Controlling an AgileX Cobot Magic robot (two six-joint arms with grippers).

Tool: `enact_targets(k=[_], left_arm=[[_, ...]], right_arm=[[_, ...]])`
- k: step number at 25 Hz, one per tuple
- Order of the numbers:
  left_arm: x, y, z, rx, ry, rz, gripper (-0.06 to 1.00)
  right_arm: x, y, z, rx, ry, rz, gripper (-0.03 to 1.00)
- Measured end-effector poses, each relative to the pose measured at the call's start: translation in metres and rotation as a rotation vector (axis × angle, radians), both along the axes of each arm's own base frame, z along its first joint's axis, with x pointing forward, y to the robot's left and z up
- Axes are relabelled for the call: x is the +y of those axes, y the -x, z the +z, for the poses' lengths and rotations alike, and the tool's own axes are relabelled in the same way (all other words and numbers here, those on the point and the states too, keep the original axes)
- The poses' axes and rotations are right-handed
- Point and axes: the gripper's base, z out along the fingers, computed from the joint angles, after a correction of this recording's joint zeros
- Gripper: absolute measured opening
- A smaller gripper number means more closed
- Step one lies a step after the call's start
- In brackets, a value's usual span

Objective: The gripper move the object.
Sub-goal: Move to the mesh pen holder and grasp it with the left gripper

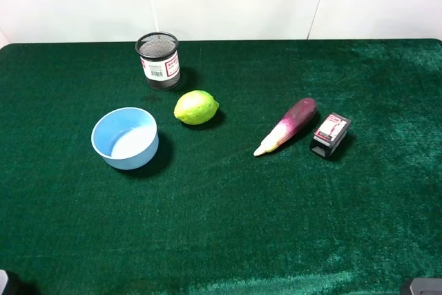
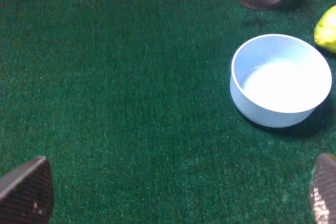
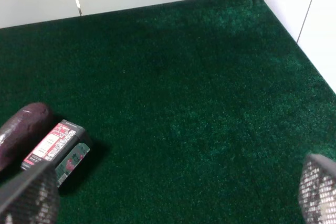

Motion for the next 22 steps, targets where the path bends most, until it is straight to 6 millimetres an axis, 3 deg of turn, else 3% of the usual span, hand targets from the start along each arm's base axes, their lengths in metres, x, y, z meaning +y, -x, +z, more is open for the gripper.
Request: enact_targets(k=[17,22], left_arm=[[0.000,0.000,0.005,-0.029,-0.002,0.002,0.99],[0.000,-0.014,0.014,0.047,-0.005,0.002,0.99]], right_arm=[[0.000,0.000,0.000,0.000,0.000,0.000,0.70],[0.000,0.000,0.000,0.000,0.000,0.000,0.70]])
